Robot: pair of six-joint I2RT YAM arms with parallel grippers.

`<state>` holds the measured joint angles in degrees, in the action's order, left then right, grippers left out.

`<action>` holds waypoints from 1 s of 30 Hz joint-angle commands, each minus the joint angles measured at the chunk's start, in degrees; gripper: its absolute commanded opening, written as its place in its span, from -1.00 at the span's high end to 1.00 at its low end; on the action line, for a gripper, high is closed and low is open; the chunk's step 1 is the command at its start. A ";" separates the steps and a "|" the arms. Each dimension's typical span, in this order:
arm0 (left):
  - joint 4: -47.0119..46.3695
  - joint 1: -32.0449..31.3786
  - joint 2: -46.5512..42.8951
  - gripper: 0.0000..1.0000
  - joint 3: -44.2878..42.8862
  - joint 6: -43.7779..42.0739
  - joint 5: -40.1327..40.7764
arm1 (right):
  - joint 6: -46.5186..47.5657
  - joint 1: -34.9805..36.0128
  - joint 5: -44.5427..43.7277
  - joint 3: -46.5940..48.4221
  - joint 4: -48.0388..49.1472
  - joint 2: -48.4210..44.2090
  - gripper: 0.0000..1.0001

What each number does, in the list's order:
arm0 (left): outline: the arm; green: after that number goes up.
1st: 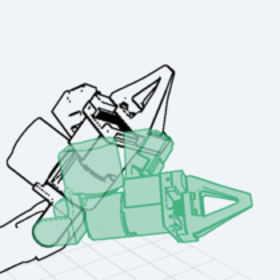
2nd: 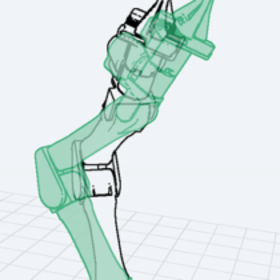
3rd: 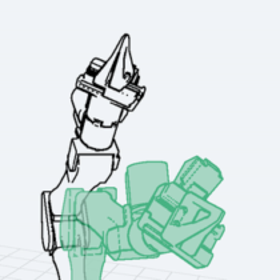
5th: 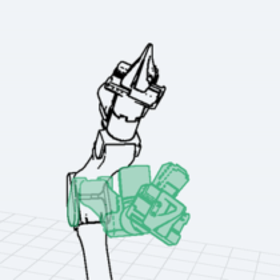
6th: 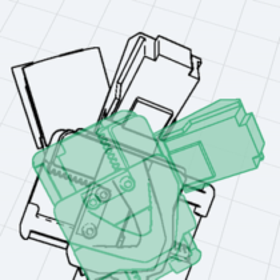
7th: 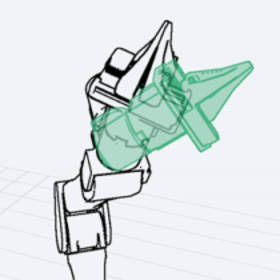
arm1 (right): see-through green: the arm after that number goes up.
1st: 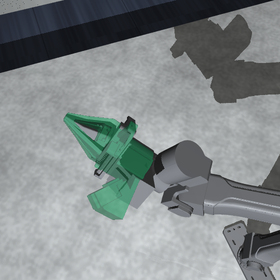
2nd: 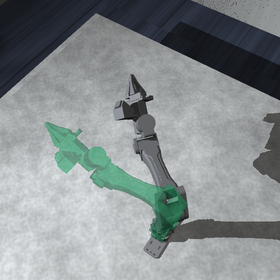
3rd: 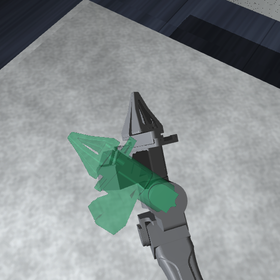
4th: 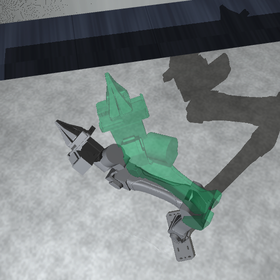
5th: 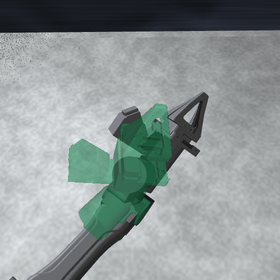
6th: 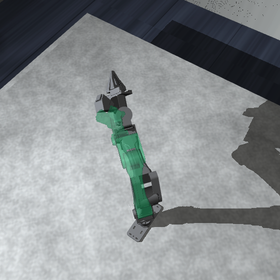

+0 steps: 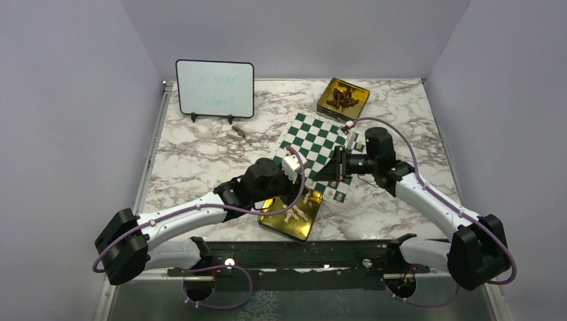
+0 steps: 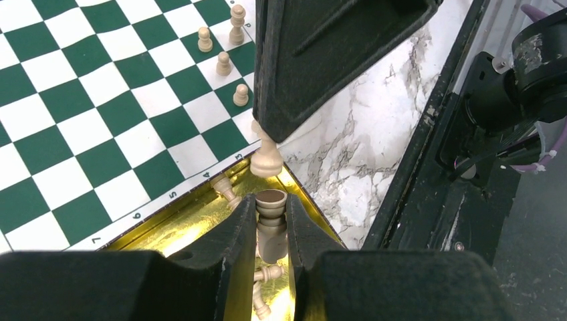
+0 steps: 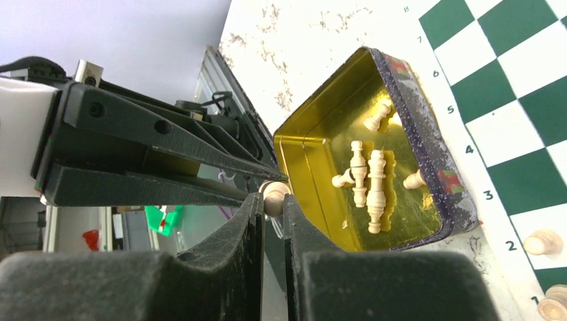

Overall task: Set up the chess pieces on the board
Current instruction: Pick up the chess piece from the storage box, then place the chess piece on the chessboard.

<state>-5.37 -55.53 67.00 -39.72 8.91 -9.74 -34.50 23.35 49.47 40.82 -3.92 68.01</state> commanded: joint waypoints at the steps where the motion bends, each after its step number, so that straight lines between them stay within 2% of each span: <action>1: 1.67 -0.20 -1.84 0.71 -0.10 -0.55 2.16 | 1.39 0.22 -3.73 2.94 -2.29 -1.09 0.70; 4: 3.02 -0.20 -1.80 0.71 -0.64 -0.72 2.46 | 2.57 0.21 -6.97 4.46 -4.64 -1.18 0.71; 7: 5.22 -0.24 -1.32 0.72 -1.67 -0.16 5.70 | 5.35 0.21 -13.88 6.70 -9.17 -1.74 0.71; 10: 7.30 -0.19 -0.80 0.73 -1.47 2.73 8.78 | 7.70 0.20 -21.63 8.35 -13.08 -2.68 0.71; 16: 9.18 0.12 2.10 0.72 -2.40 8.00 9.14 | 11.59 0.20 -34.27 10.72 -17.10 -3.41 0.68; 22: 11.33 3.05 5.07 0.71 -4.94 10.01 4.25 | 15.21 0.27 -46.37 11.65 -17.69 -2.39 0.66; 27: 10.07 9.20 6.03 0.71 -4.99 12.66 -4.66 | 17.72 0.20 -55.17 11.62 -16.17 0.60 0.66; 30: 9.81 11.95 4.86 0.71 -4.37 12.27 -7.19 | 18.86 0.25 -57.98 11.65 -14.09 2.91 0.66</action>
<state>5.50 -46.76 72.86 -43.42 19.70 -9.98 -18.72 23.35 0.36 50.87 -19.75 68.38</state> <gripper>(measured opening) 0.199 0.176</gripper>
